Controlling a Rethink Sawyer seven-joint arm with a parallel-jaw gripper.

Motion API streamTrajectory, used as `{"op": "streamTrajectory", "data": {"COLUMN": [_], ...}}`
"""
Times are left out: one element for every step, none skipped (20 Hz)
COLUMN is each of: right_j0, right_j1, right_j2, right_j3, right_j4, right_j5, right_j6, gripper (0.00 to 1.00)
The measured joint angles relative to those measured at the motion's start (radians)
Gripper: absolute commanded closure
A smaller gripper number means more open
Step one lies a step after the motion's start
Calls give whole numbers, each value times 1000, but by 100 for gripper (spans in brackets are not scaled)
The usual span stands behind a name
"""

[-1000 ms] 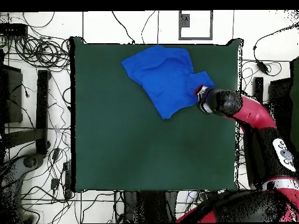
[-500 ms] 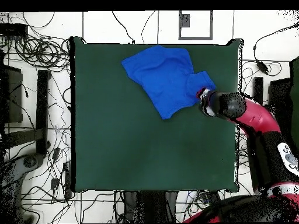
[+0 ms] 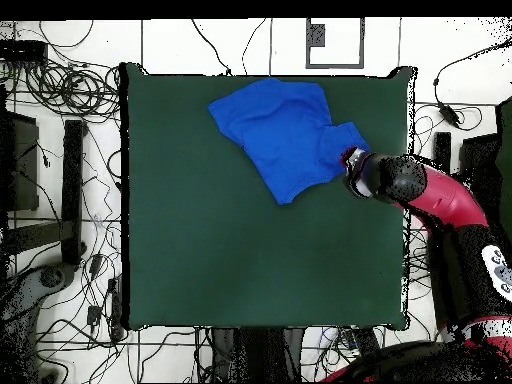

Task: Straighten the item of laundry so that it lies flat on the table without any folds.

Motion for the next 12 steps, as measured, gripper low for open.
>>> {"op": "streamTrajectory", "data": {"right_j0": [0,0,0,0,0,0,0,0,0,0,0,0], "right_j1": [5,7,10,11,15,18,22,26,30,33,40,40], "right_j2": [0,0,0,0,0,0,0,0,0,0,0,0], "right_j3": [0,0,0,0,0,-1,-3,-5,-8,-10,-15,-17], "right_j4": [-10,-15,-25,-29,-48,-57,-66,-74,-80,-85,-92,-93], "right_j5": [0,0,0,0,0,0,0,0,0,0,0,0], "right_j6": [0,0,0,0,0,0,0,0,0,0,0,0], "gripper": [0,0,0,0,0,0,0,0,0,0,0,0]}}
